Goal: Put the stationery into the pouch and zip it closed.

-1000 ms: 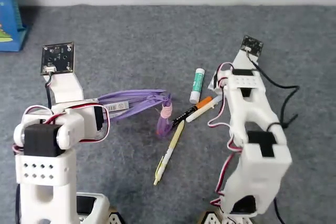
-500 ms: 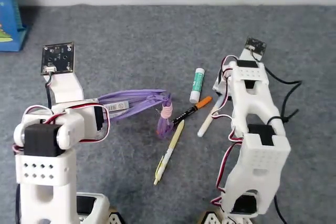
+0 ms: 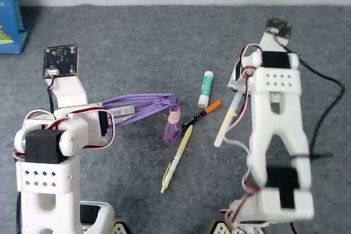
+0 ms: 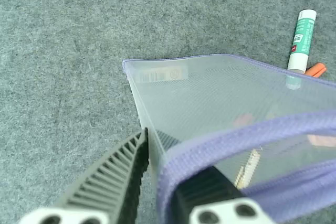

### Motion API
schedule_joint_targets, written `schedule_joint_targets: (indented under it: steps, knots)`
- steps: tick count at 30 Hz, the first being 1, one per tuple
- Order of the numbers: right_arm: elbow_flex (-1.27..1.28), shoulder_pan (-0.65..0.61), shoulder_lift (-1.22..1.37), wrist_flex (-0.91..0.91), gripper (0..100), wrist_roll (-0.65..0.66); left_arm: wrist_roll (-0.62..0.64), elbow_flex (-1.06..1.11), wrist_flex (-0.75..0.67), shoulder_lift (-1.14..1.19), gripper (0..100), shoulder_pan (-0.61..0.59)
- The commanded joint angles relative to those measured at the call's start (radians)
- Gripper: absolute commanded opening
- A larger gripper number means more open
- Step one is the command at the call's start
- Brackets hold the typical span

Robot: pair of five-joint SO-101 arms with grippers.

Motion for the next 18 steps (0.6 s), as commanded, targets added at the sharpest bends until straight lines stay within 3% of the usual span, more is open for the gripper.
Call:
schedule_joint_targets:
  steps: [1, 12, 18]
  knots:
    - [0.087, -0.071, -0.236, 0.007, 0.8, 0.011, 0.012, -0.002, -0.003, 0.005, 1, 0.005]
    - [0.637, -0.297, -1.01, -0.42, 0.8, 0.092, 0.012, -0.002, -0.003, 0.005, 1, 0.003]
    - [0.721, -0.421, -1.29, -0.527, 0.8, 0.133, 0.012, -0.002, -0.003, 0.005, 1, 0.003]
